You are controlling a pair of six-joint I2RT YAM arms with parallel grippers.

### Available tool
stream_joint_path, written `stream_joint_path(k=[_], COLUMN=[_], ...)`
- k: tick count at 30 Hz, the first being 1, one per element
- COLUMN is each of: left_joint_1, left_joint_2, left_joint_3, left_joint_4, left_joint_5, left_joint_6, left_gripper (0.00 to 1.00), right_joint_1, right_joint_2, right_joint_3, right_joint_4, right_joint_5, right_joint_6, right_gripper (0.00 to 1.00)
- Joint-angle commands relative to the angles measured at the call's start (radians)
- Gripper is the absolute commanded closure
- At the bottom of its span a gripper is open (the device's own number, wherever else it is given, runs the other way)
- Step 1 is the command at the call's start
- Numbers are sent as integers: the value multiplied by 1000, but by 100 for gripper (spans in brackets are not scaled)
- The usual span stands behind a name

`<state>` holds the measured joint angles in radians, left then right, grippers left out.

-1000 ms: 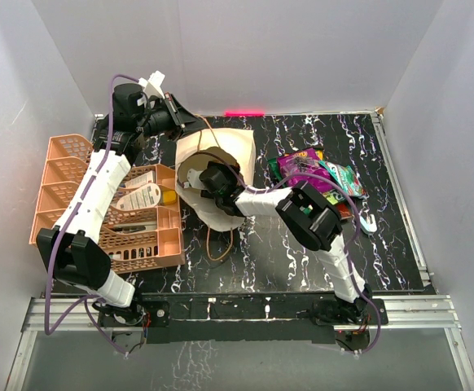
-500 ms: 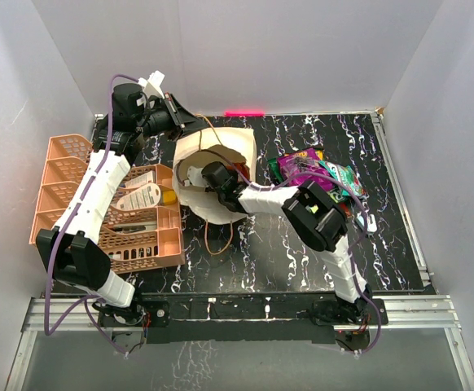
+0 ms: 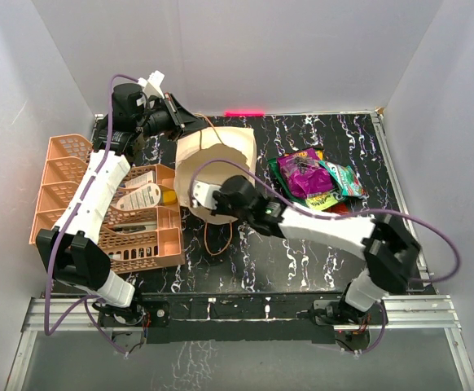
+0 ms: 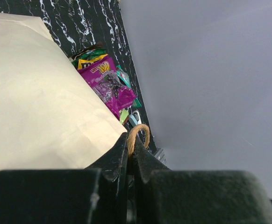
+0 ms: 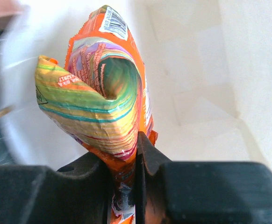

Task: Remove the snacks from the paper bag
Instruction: Take out the snack from the paper bag, then adjust the paper bag at the center of the board.

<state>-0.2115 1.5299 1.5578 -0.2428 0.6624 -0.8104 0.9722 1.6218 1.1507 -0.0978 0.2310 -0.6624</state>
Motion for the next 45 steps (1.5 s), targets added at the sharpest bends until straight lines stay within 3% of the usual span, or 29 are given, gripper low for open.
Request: stream_joint_path(k=[1,4,13,19,29,45], left_joint_1=[0,0,-16,-68,-90,133], left_joint_2=[-10,-10,-30,-26,16,66], left_joint_3=[47,56,83,117,14,-174], left_joint_4=[5,-2,127,270,450,448], left_joint_5=[8,8,65,76,73,161], left_joint_6=[6,5,-183,-385,-555,-486], left_gripper=[100,100,100,100,100,100], right_joint_1=[19,19,19,19,19,18], right_joint_2=[-248,-395,-710,-770,-845,-873], right_joint_3=[-121,-162,-90,-4,1,1], right_joint_4=[14,2,5,-31,-51,-126], right_joint_5=[-300,-370,-207,-9,52,169], right_joint_6=[166,253,387,501,585,672], right_gripper=[93,93,93,93,93,93])
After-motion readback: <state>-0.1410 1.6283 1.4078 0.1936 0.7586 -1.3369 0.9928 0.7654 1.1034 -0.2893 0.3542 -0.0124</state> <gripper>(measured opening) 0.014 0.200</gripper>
